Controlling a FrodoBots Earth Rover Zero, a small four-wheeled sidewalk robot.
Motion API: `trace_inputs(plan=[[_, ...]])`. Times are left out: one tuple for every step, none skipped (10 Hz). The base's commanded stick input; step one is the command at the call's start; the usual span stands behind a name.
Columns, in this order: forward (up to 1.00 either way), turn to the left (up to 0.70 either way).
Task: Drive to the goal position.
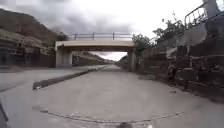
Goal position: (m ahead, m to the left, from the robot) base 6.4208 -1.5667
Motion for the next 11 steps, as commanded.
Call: trace_inputs(plan=[[0.7, -0.27], [0.7, -0.26], [0.7, -0.17], [0.7, -0.08], [0.7, 0.0], [0.7, 0.0], [0.7, 0.0], [0.7, 0.0], [0.7, 0.0], [0.7, 0.0], [0.7, 0.0]])
